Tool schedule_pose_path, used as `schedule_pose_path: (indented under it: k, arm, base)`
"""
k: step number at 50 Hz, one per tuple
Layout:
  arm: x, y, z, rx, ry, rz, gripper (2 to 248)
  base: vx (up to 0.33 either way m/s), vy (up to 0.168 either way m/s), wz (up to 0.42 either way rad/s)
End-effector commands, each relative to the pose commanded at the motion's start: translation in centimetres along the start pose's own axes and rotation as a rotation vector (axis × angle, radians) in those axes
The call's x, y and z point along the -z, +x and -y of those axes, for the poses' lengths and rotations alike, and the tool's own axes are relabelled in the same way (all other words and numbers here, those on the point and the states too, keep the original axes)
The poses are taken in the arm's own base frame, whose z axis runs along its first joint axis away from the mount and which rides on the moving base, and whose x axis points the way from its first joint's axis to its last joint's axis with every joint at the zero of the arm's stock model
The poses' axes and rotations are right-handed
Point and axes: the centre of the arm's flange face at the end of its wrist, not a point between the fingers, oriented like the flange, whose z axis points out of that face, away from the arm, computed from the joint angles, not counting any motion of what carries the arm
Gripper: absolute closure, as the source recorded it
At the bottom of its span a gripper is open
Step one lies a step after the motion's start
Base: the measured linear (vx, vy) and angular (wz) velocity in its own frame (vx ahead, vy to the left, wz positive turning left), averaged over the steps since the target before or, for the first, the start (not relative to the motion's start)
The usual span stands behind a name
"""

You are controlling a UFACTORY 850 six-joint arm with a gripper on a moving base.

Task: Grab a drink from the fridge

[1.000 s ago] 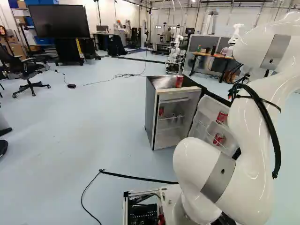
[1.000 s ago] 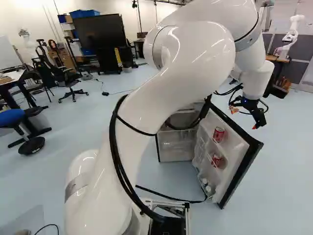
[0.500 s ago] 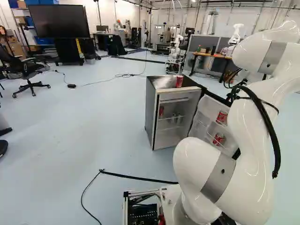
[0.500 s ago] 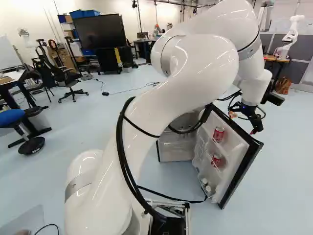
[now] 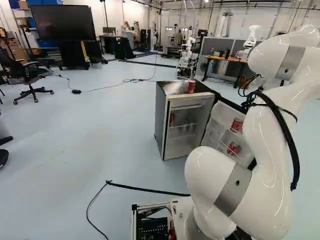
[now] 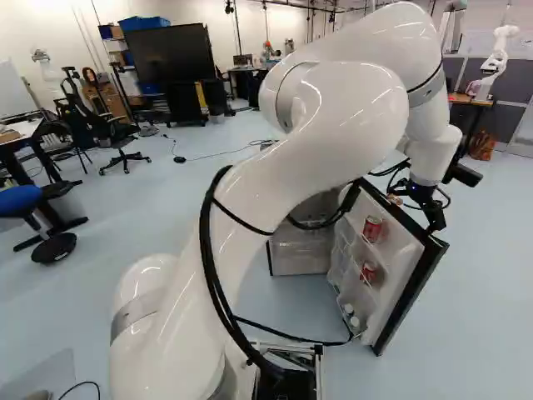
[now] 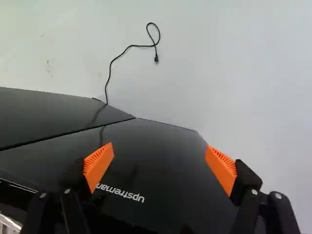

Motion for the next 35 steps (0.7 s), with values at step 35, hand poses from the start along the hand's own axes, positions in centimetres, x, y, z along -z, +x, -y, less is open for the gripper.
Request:
schedule_pose_path:
  k: [35]
  arm:
    - [1.8,-3.3,-2.3,0.021,-0.040,-0.033,3]
  base:
    - [0.000,0.000,0.000]
